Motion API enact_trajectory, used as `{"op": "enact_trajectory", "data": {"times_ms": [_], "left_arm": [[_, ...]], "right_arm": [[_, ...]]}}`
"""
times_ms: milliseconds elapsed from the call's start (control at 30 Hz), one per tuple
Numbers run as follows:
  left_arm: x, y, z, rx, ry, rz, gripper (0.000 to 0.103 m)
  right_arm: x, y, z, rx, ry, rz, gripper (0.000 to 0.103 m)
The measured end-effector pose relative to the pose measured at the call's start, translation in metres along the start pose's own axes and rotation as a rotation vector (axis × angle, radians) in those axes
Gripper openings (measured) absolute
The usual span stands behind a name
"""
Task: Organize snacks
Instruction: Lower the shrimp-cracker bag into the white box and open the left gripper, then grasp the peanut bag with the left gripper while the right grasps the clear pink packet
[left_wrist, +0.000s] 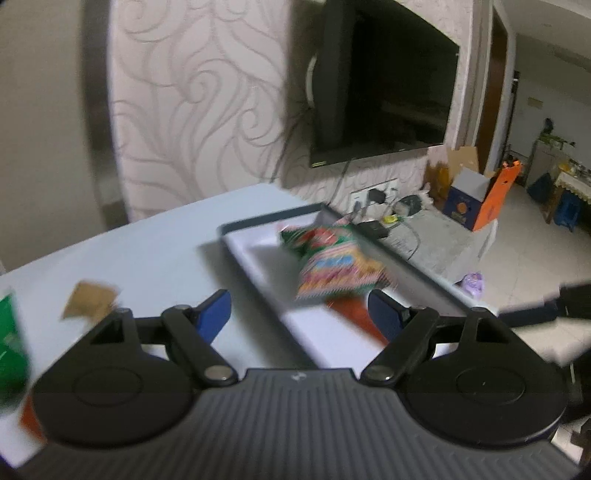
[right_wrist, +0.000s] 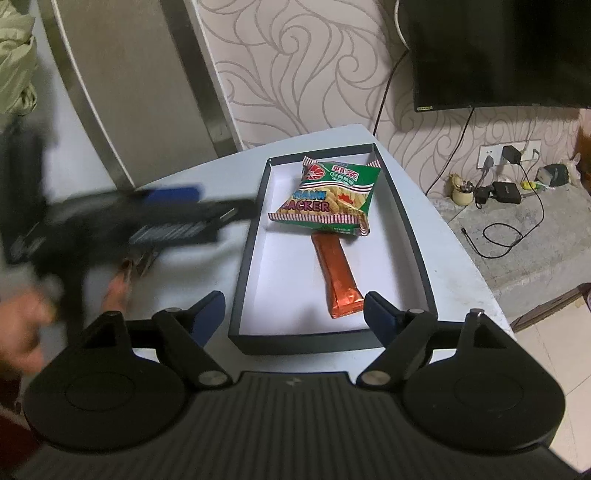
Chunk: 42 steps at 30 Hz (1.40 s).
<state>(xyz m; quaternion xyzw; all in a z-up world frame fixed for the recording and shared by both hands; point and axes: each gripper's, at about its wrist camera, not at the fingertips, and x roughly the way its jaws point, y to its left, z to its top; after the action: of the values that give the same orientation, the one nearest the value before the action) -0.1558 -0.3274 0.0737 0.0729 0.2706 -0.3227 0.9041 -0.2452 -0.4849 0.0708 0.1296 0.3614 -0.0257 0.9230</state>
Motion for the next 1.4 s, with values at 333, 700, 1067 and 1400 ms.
{"op": "enact_trajectory", "data": {"times_ms": [333,700,1067,1400], "left_arm": [[-0.069,0.072,-0.057,-0.091,0.034,0.195,0.083],[-0.058,0.124,-0.099,-0.084,0.129,0.264,0.082],[-0.062,0.139,-0.112,-0.128,0.153,0.241,0.045],[-0.112,0.157,-0.137,-0.178,0.186,0.366,0.047]], "right_arm": [[0.033,0.052,0.007,-0.101,0.058,0.108,0.085],[0.049,0.098,-0.004,-0.204,0.116,0.168,0.085],[0.053,0.118,-0.007,-0.267,0.127,0.207,0.061],[0.116,0.183,-0.010,-0.413,0.185,0.285,0.052]]}}
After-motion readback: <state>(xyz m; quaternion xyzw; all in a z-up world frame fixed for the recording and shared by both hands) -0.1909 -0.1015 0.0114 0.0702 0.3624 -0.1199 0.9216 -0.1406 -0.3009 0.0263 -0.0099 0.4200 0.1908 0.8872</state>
